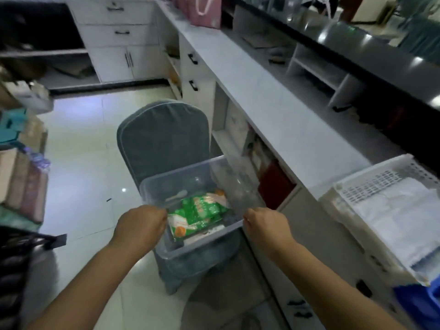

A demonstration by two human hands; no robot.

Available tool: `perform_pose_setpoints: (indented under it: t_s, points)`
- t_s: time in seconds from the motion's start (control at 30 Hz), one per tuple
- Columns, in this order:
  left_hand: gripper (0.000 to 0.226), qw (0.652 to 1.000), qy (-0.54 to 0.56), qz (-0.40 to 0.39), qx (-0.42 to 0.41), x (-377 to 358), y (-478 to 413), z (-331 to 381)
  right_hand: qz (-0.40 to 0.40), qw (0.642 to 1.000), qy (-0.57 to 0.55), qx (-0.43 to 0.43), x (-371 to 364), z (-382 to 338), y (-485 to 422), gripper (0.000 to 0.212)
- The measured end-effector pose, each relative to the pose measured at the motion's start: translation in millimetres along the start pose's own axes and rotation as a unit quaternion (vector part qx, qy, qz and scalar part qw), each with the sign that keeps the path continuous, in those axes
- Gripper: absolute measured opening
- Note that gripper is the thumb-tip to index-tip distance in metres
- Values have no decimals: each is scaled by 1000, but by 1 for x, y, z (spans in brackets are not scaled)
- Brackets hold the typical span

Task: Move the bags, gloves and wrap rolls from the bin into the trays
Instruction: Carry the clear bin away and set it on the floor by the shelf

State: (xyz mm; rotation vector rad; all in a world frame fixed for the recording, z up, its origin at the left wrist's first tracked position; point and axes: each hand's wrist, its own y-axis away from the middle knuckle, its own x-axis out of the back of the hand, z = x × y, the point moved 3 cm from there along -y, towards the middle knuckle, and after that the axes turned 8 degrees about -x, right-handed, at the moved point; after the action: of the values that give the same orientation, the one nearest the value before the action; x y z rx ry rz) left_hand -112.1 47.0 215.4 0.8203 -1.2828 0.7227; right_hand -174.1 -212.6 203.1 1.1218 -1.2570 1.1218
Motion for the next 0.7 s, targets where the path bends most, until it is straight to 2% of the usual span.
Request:
perform_pose_setpoints:
  t_s: [0.2, 0.4, 0.47, 0.53, 0.6, 0.63, 0.7]
  points:
    - [17, 999, -4, -33, -5, -20, -14, -54, -71, 997, -10, -42, -52, -27, -20, 18]
    - [18, 996, -34, -82, -27, -41, -73, -79, -144, 987, 4, -72, -94, -22, -54, 22]
    - [19, 993, -50, -100, -38, -41, -97, -87, -172, 982, -4, -82, -101, -20, -71, 19]
    - [20, 991, -51, -114, -42, -38, -122, -97, -151, 986, -6, -72, -97, -22, -91, 3]
    - [14, 992, -52, -99, -60, -31, -146, -105, -132, 989, 0, -66, -93, -25, -109, 32]
    - [9, 992, -53, -83, -75, -28, -158, -109, -116, 988, -19, -97, -91, -23, -120, 43]
    - [6, 991, -55, -79, -88, -29, -181, -117, -53, 993, -31, -98, -94, -22, -134, 57]
